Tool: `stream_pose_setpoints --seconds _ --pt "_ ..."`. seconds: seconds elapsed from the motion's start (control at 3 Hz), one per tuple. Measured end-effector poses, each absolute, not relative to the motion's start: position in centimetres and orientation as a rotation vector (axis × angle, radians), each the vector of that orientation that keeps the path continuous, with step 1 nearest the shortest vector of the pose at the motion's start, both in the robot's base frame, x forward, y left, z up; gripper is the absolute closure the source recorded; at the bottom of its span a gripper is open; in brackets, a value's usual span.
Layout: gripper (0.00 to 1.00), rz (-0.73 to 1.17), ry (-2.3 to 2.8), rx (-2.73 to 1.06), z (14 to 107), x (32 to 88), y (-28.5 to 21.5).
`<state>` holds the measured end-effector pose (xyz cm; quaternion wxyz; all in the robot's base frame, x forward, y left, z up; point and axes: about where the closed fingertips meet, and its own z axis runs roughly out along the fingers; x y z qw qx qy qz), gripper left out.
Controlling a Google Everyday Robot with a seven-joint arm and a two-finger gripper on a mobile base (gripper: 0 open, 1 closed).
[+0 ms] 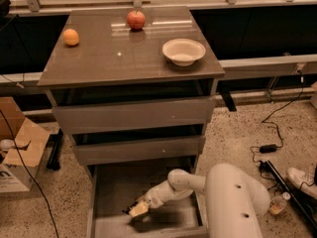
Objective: Place rxbar chocolate into bottom drawer
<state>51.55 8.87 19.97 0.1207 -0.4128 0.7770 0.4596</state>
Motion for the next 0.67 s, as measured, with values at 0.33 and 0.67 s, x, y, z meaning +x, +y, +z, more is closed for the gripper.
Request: stream_pose_setpoints --seconds 0.33,0.67 --pt "0.84 1.336 2.284 -1.150 17.40 52.72 8.61" --pt "0.53 1.336 2.284 -1.150 17.40 52.72 8.62"
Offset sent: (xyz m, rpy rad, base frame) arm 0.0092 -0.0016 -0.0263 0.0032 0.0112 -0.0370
